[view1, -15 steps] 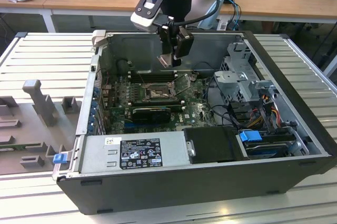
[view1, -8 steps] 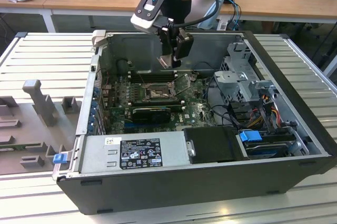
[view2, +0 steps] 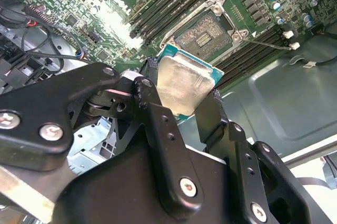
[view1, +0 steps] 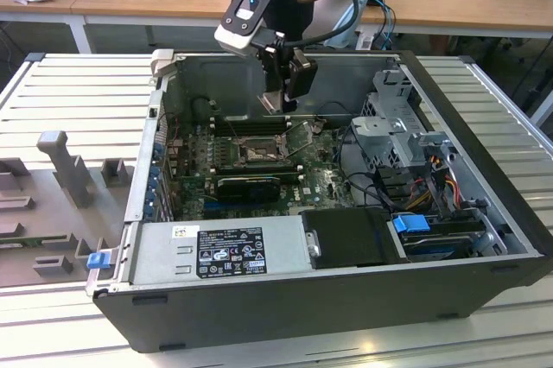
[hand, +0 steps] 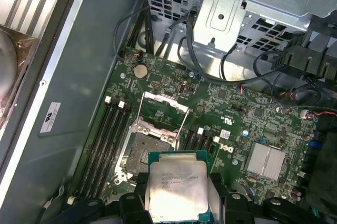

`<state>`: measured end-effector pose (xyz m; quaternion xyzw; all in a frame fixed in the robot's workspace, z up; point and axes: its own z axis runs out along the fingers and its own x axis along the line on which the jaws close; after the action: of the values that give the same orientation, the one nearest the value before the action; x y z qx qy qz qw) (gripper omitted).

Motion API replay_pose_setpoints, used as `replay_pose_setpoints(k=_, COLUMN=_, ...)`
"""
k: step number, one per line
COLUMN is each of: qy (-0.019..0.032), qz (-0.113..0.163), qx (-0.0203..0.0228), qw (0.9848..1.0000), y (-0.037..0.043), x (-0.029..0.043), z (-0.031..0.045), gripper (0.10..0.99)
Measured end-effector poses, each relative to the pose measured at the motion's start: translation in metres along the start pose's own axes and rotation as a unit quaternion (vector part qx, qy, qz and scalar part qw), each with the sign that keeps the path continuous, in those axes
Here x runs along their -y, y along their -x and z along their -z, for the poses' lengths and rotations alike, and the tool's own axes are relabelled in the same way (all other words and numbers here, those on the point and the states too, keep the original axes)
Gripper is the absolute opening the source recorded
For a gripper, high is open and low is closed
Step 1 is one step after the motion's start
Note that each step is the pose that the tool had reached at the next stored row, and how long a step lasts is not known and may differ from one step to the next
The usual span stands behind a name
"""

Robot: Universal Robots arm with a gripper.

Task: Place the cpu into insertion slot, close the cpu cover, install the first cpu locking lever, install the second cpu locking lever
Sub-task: 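Place the cpu into insertion slot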

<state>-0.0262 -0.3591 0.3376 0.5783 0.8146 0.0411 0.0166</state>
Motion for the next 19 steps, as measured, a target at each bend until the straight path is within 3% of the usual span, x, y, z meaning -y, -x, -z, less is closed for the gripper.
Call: replay_pose_setpoints(k=19, qy=0.0000, qz=-0.002, qx=0.0001, qw=1.0000, y=0.0001, x=0.0003, z=-0.0040, gripper=0.525)
